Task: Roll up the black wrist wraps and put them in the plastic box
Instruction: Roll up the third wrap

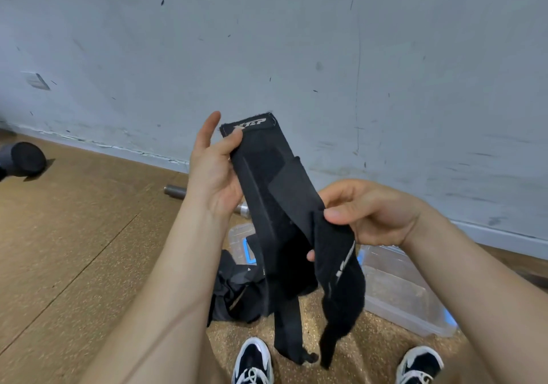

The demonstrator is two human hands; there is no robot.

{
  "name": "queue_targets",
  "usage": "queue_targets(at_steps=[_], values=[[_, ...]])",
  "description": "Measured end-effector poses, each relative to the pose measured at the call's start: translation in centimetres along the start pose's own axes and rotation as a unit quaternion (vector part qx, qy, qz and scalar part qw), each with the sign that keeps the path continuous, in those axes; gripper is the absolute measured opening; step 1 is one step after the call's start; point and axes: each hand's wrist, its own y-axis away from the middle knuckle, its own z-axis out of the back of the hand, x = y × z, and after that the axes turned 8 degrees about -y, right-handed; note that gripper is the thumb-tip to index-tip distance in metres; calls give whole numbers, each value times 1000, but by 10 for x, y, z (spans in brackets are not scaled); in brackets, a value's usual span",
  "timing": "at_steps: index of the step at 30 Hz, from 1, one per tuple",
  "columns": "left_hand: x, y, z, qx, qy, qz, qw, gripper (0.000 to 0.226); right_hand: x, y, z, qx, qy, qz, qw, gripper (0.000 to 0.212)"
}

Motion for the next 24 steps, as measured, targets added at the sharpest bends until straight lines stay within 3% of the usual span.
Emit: queue_targets(at_steps=[3,6,9,11,13,15,18,22,24], values=[[11,-5,-1,-44,-17,24,999,43,2,7,-1,-45,-14,52,998,62],[22,4,-7,-18,-199,119,972,41,11,13,-2,-104,-76,137,982,66],[24,18,-8,110,-356,215,903,63,21,16,1,-127,-127,181,967,82],[23,20,-7,192,-377,215,880,75,21,16,4,-127,-132,191,964,73],[23,23,-6,237,-376,157,882,67,20,16,5,-122,-146,204,960,50],[28,25,-6,252,-374,81,889,43,20,16,6,-136,-183,217,949,29],[36,24,-9,205,-354,22,912,23,24,19,6,-156,-197,229,941,25],[37,22,-14,119,-281,8,952,18,29,24,11,-289,-29,235,928,24],[38,20,-16,86,-279,-15,956,18,30,27,12,-312,39,244,917,16]])
